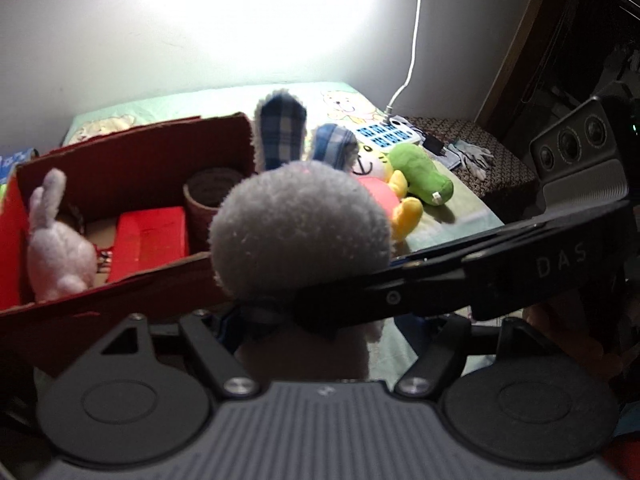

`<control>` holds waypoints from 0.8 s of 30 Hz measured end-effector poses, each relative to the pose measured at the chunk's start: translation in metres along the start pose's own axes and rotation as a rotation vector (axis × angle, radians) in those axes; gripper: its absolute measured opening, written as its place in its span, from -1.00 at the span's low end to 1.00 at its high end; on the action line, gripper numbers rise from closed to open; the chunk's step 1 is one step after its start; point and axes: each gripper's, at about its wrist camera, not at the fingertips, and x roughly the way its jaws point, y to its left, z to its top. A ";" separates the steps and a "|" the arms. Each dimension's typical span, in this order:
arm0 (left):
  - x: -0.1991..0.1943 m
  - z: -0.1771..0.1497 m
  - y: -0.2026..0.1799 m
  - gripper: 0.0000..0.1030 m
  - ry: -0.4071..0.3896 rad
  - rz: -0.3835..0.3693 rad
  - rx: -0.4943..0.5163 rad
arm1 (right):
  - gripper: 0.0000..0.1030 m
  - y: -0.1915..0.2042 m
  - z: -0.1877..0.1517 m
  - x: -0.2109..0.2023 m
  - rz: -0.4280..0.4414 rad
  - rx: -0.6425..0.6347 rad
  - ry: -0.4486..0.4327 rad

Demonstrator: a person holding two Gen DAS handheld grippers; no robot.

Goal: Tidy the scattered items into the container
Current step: 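Lift the white bunny and carry it toward the red box, then lower the white bunny into the red box beside the grey bunny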

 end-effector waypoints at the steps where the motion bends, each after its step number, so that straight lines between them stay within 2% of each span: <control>1: -0.004 0.002 0.005 0.49 -0.009 0.010 -0.004 | -0.11 0.005 0.003 0.006 0.011 -0.009 -0.003; 6: -0.018 0.015 0.029 0.50 -0.071 0.056 -0.015 | -0.09 0.024 0.025 0.029 0.033 -0.066 -0.032; 11: -0.011 0.033 0.050 0.51 -0.093 0.071 -0.031 | -0.08 0.025 0.050 0.045 0.030 -0.065 -0.053; 18: 0.020 0.054 0.083 0.52 -0.049 0.120 -0.039 | -0.07 0.014 0.074 0.076 -0.017 -0.044 -0.053; 24: 0.048 0.059 0.118 0.52 0.021 0.104 -0.116 | -0.08 -0.005 0.088 0.105 -0.055 0.004 -0.021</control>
